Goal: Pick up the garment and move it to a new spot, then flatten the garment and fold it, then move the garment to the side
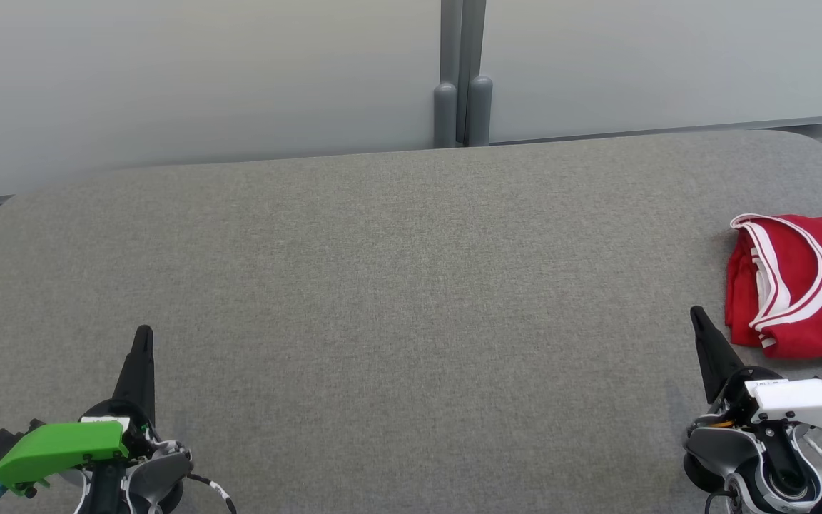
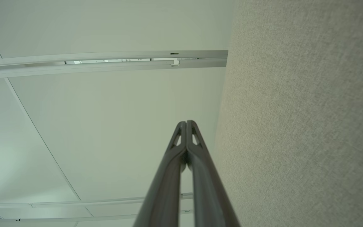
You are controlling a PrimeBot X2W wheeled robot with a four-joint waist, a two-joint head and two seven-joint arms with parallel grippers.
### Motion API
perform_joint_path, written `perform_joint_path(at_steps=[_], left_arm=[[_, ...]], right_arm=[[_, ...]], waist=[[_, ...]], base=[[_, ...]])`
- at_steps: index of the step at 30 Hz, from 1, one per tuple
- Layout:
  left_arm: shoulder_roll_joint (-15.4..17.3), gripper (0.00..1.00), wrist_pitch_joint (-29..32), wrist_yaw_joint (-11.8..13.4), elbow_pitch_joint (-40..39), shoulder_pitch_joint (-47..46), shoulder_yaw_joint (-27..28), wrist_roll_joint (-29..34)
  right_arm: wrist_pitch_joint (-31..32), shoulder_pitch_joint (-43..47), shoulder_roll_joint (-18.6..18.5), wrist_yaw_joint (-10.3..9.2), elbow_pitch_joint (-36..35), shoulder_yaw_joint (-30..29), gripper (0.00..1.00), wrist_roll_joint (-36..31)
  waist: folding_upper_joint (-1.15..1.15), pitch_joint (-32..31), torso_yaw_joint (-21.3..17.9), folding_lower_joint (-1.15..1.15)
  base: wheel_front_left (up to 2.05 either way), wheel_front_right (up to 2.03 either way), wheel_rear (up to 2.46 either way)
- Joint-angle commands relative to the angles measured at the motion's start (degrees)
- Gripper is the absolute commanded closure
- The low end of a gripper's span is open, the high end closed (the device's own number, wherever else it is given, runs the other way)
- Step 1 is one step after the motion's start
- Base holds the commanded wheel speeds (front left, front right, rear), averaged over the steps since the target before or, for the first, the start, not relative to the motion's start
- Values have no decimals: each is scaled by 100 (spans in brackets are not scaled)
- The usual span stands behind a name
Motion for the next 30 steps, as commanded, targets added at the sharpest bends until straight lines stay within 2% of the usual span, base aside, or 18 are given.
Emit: perform_joint_path(at_steps=[1,30], left_arm=[[-1,100,-1,-18,-22,-65,14,1],[-1,100,-1,-18,-23,-64,13,1]], right_arm=[[16,-60,-29,4,-21,3,100,31],[16,-60,-28,4,-21,3,100,31]], waist=[[66,0,0,0],[66,0,0,0]], base=[[0,0,0],[0,0,0]])
